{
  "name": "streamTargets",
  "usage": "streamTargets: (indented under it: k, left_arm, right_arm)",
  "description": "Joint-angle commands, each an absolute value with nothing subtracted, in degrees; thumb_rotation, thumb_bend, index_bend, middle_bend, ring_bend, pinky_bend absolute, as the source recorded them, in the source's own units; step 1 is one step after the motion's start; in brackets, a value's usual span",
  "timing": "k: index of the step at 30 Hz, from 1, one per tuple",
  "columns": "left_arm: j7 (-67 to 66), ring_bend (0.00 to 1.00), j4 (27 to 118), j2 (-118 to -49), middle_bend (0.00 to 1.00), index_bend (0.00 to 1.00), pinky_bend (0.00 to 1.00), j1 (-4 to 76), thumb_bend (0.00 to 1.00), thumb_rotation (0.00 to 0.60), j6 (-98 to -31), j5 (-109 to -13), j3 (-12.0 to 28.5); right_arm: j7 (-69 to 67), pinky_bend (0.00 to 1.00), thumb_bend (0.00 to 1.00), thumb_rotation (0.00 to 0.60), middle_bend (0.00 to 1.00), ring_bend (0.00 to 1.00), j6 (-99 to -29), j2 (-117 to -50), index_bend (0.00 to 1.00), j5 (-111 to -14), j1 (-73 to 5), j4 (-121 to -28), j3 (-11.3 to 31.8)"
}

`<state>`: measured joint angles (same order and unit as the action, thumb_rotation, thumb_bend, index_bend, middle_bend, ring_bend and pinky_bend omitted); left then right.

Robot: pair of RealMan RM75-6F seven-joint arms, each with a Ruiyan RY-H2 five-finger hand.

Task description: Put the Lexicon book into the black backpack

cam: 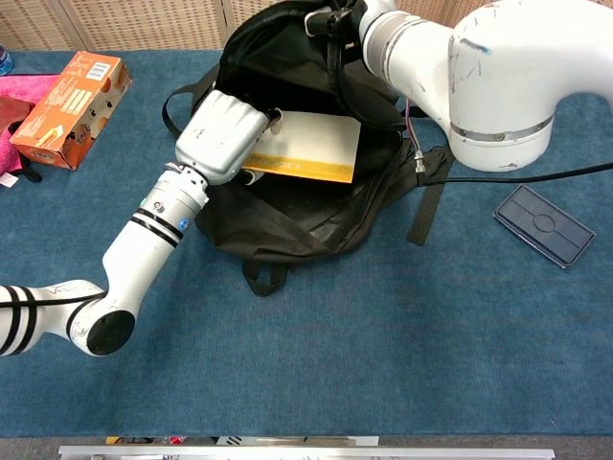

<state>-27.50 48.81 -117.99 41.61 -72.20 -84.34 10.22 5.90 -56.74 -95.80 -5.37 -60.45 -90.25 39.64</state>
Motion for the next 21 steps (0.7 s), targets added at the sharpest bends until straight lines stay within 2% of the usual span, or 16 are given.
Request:
streamTargets:
  k: [1, 14, 21]
  left_arm:
    - [-28.0, 0.37, 53.4, -114.8, 0.44, 0.34, 0.48, 40.4, 0.15, 0.6, -71.7, -83.8, 9.8]
    - [-29.9, 0.35, 66.7, -105.5, 0.42, 0.3, 0.45, 36.4, 0.15, 0.6, -73.7, -84.3, 7.4]
    - [-29.5, 0.35, 70.0, -102.1, 0.42, 0.3, 0.44, 35.0, 0.15, 0.6, -74.0, -84.4, 6.7]
  right_arm:
    - [5.8, 0.88, 1.0, 0.6, 0.62, 0.66, -56.5, -95.6, 0.71, -5.5, -60.2, -90.3, 39.3]
    - [5.0, 0.87, 1.0, 0.6, 0.62, 0.66, -55.7, -94.5, 0.7, -5.9, -59.5, -90.9, 38.4]
    - [4.6, 0.87, 1.0, 0.6, 0.62, 0.66, -55.6, -93.9, 0.7, -6.1, -59.2, -91.2, 38.0]
